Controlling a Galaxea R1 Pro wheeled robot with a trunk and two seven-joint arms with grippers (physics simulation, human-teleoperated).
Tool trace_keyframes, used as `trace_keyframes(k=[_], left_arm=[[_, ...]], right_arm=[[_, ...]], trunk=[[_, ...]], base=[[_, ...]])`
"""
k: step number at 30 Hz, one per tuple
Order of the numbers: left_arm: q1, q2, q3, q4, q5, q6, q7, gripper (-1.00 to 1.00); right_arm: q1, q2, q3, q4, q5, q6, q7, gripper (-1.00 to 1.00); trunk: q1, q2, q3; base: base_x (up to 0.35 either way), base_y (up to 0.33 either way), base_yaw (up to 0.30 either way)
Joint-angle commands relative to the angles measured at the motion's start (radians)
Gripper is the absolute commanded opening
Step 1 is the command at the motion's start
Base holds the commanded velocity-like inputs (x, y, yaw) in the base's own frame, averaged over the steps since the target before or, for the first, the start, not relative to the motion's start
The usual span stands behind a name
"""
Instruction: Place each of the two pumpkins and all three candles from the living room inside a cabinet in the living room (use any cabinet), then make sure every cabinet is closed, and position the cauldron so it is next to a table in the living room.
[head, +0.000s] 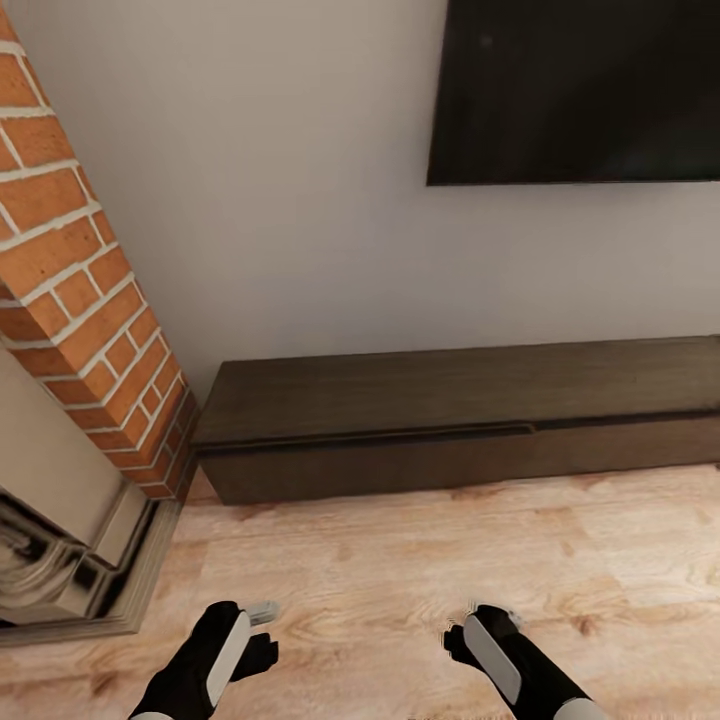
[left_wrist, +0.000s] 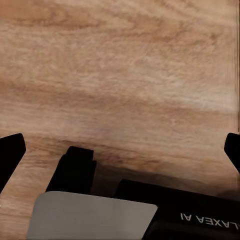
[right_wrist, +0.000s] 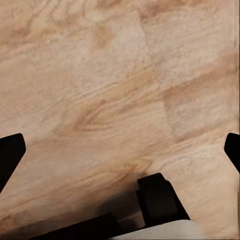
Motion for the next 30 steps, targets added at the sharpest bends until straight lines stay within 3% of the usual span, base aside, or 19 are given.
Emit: trace_keyframes(k=[1,10,24,26,30], left_arm=[[0.000,-0.002,0.003,-0.002,0.011,0.003,0.009,1.00],[0.000,-0.006,0.003,-0.003,0.010,0.004,0.016,1.00],[0.000,-0.007,0.000,0.026,0.006,-0.051,0.017,1.00],[0.000,-0.009,-0.008,0.034,0.006,-0.056,0.018,1.00],[0.000,-0.011,-0.063,0.042,0.006,-0.087,0.018,1.00]], right_arm=[[0.000,-0.008,0.007,0.015,-0.010,-0.015,-0.004,1.00],[0.001,-0.020,-0.030,0.067,-0.010,-0.048,0.001,1.00],[0.001,-0.028,-0.035,0.160,-0.010,-0.137,0.003,1.00],[0.001,-0.035,-0.035,0.162,-0.011,-0.142,0.003,1.00],[0.001,-0.042,-0.035,0.163,-0.012,-0.145,0.003,1.00]], trunk=[[-0.004,0.007,0.001],[-0.039,0.070,0.021],[-0.092,0.168,0.053],[-0.100,0.182,0.058],[-0.115,0.210,0.068]], base=[[0.000,0.000,-0.233],[0.000,0.000,-0.237],[0.000,0.000,-0.243],[0.000,0.000,-0.255],[0.000,0.000,-0.257]])
